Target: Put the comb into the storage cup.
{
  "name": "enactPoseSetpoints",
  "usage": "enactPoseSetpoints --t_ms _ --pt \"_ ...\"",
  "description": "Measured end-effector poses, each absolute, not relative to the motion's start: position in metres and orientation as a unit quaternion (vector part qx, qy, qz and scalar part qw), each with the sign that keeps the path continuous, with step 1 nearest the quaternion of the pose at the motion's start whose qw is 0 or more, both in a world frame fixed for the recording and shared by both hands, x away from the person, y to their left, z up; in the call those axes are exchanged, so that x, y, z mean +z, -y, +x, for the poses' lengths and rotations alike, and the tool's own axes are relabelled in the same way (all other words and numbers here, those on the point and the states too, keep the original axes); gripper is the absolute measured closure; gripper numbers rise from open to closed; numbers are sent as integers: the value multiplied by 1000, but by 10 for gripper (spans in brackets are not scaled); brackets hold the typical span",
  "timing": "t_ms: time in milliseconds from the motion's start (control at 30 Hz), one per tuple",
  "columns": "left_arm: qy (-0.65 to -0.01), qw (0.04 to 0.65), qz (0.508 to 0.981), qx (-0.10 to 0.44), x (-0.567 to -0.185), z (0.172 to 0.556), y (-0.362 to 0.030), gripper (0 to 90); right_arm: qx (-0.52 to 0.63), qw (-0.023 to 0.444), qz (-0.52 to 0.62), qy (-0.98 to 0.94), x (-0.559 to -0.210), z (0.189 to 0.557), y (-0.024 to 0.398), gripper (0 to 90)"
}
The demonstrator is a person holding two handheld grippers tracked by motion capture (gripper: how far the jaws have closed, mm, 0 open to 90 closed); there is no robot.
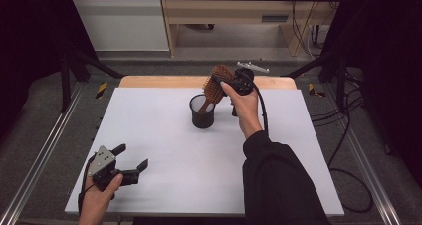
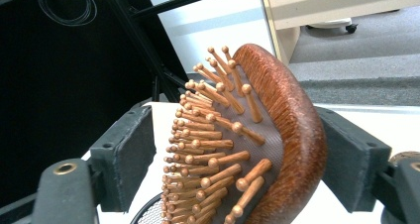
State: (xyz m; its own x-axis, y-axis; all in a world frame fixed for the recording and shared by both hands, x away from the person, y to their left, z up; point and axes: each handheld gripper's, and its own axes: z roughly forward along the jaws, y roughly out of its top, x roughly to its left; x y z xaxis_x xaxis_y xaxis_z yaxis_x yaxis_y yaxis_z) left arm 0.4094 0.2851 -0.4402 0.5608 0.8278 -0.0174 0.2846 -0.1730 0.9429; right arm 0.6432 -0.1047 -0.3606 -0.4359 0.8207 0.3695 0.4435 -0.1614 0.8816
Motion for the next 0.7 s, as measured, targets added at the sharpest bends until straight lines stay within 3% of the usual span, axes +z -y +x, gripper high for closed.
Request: enactPoseSetpoints --t_ms 700 --pt "-393 514 715 263 -440 410 -286 30 571 174 498 -630 -353 634 107 116"
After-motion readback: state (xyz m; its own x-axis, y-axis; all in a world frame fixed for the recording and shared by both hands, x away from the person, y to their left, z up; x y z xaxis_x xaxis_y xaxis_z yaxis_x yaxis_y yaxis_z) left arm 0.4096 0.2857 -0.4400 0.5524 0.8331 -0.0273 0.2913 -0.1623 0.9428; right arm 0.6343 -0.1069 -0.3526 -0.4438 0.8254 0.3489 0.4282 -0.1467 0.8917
